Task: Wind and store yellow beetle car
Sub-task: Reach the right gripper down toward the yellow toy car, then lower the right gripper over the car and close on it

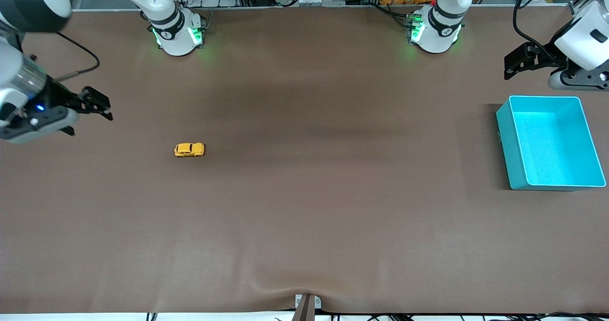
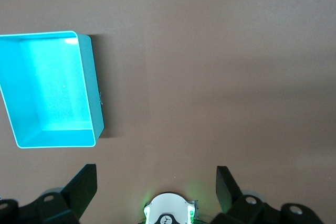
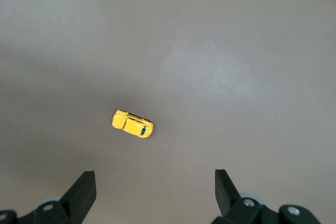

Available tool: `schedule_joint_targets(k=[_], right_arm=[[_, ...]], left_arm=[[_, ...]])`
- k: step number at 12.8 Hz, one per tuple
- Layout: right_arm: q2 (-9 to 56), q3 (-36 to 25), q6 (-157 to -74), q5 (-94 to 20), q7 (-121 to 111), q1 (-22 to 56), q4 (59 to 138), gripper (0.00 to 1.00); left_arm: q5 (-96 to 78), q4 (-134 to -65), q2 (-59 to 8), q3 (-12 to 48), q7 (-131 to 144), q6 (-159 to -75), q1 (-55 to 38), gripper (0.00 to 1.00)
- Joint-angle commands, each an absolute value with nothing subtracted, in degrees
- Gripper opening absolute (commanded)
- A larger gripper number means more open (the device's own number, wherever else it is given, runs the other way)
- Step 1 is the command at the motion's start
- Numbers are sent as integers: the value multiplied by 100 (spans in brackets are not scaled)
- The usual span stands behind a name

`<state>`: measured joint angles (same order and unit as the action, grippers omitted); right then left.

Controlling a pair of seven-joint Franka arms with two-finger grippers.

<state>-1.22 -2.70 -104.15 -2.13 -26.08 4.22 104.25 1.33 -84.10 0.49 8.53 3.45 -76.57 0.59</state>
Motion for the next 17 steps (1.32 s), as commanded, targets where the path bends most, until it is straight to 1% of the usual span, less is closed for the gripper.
schedule_joint_targets(k=[1,3,5,8,11,14,17], right_arm=[[-80,-316,-11071,-237,-3442,483,11037,100],[148,-316,-11634,-237,-4468,510,11424,100],[534,-316,-11891,-246,-5778,597,11566,100],[589,-273,-12592,-246,-6397,790,12180,100],[693,-44,-13646,-229,-7020,878,12848,100],[1080,-26,-14106,-124,-7348,1115,12999,100],[1388,-26,-14335,490,-7348,1239,12999,100]], left_arm=[[264,-8420,132,817,439,-7611,0,100],[211,-8420,132,817,326,-7611,0,100],[202,-8420,132,817,28,-7611,26,100],[211,-8420,141,809,-132,-7611,35,100],[255,-8429,211,809,-106,-7603,35,100],[272,-8446,202,721,-18,-7576,44,100],[395,-8455,202,721,0,-7523,44,100]])
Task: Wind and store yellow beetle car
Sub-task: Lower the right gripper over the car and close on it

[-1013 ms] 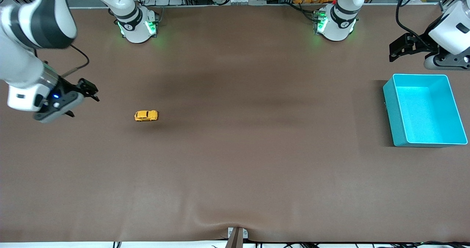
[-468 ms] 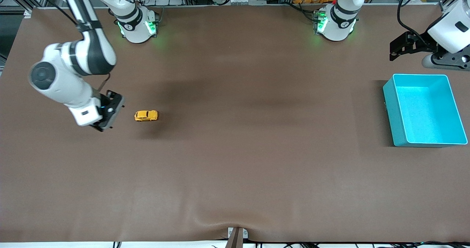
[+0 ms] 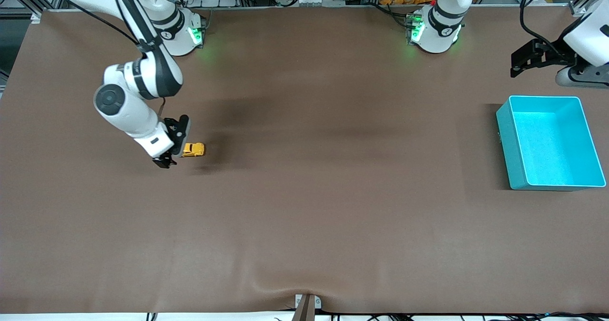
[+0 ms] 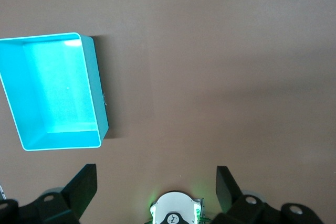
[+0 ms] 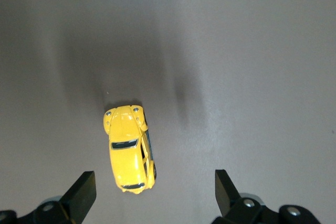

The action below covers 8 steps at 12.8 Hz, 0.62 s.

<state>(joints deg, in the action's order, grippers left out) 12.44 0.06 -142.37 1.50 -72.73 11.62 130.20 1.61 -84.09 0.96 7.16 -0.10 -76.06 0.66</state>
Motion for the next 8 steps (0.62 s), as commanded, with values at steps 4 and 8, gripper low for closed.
schedule_joint_targets(k=[4,8], right_arm=[[1459,-26,-14509,606,-7356,1230,13227,94],[1652,-26,-14959,606,-7348,1230,13395,81]], left_arm=[[492,-8464,185,729,141,-7515,26,100],[501,-8455,185,730,123,-7523,9,100]])
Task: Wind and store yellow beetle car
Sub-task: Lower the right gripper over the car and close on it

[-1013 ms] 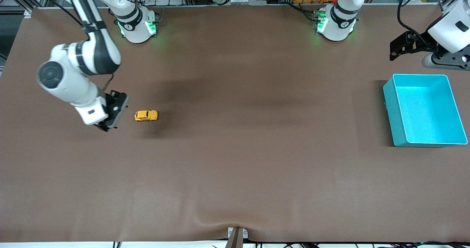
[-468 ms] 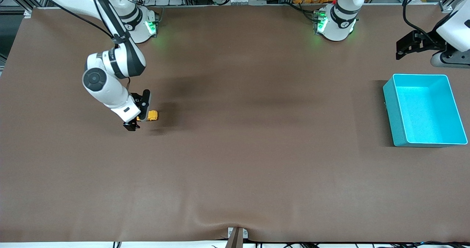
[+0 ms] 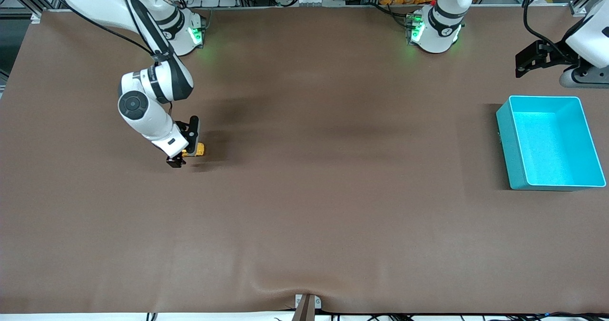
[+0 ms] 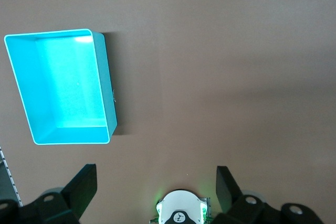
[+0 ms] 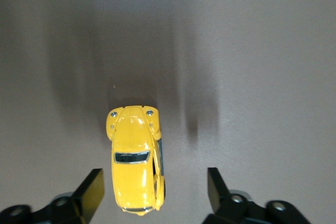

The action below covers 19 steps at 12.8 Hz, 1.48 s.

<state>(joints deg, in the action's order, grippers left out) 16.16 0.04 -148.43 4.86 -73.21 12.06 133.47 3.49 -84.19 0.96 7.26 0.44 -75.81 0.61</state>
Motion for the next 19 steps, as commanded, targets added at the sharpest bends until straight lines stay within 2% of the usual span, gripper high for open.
schedule_joint_targets(k=[1,7,10,14,19], right_arm=[[1652,-26,-14959,615,-7348,1230,13412,79],[1687,-18,-14994,835,-7348,1230,13491,60],[1775,-18,-15090,853,-7348,1230,13491,43],[1863,-26,-15205,861,-7348,1239,13509,11],[1995,-61,-15345,861,-7356,1187,13491,9]], left_arm=[[501,-8438,185,729,140,-7523,0,100],[519,-8437,176,729,123,-7523,44,100],[519,-8437,167,729,79,-7532,53,100],[510,-8446,141,729,53,-7532,53,100],[519,-8464,149,721,70,-7611,62,100]])
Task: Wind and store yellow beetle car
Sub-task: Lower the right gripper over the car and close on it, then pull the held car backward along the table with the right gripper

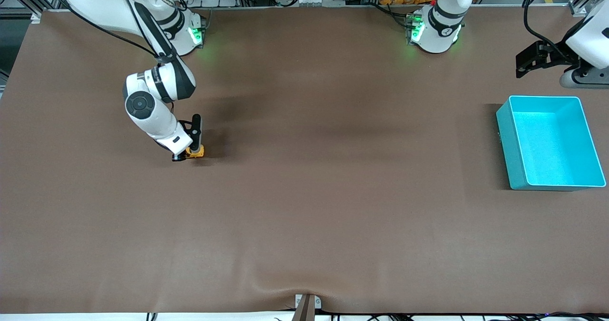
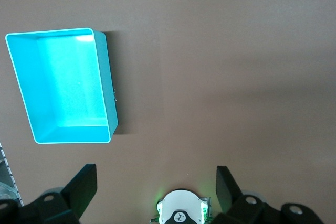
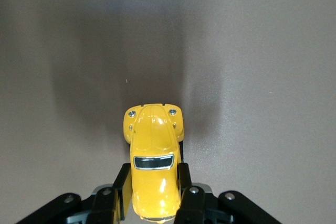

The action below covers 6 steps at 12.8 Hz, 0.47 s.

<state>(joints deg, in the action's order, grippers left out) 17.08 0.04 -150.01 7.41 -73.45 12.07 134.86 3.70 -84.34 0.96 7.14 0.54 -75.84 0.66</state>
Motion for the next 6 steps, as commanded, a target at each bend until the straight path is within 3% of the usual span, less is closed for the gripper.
schedule_joint_targets(k=[1,6], right_arm=[[2082,-62,-15441,861,-7383,1117,13491,9],[2118,-62,-15478,861,-7768,836,13491,9]], left_arm=[[519,-8464,149,721,79,-7672,62,100],[668,-8490,114,650,158,-7840,53,100]])
